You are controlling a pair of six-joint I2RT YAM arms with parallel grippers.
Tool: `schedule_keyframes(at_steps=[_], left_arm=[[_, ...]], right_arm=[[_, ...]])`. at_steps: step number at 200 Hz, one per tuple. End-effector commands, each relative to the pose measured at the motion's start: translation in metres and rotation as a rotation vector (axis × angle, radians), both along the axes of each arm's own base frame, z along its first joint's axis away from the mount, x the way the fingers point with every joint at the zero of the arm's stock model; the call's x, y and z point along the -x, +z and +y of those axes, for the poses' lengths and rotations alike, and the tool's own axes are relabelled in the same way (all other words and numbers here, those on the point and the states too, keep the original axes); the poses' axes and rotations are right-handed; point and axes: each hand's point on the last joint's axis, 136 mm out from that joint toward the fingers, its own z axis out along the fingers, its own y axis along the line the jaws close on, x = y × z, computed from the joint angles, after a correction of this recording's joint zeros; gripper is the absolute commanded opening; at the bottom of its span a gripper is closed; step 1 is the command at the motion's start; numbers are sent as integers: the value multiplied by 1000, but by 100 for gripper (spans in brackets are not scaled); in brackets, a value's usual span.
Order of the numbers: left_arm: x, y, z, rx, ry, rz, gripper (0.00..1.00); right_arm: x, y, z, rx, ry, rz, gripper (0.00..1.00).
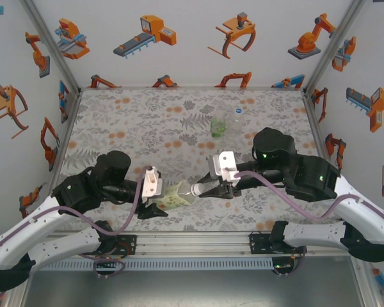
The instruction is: Screw on the bottle caps
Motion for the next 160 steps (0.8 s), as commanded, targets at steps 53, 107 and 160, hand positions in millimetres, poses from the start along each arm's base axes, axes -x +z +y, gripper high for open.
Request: schedule_keyframes(at_steps=[53,107,160], left_arm=[[-9,19,0,66,60,-57,0],[-22,20,2,65,127,-103,0],[-23,16,1,53,121,-112,0]], right_arm=[[-19,-19,11,15,-174,276,0],[-71,-43,13,-47,-626,809,0],[-81,-93,3,-13,-998,1505,0]])
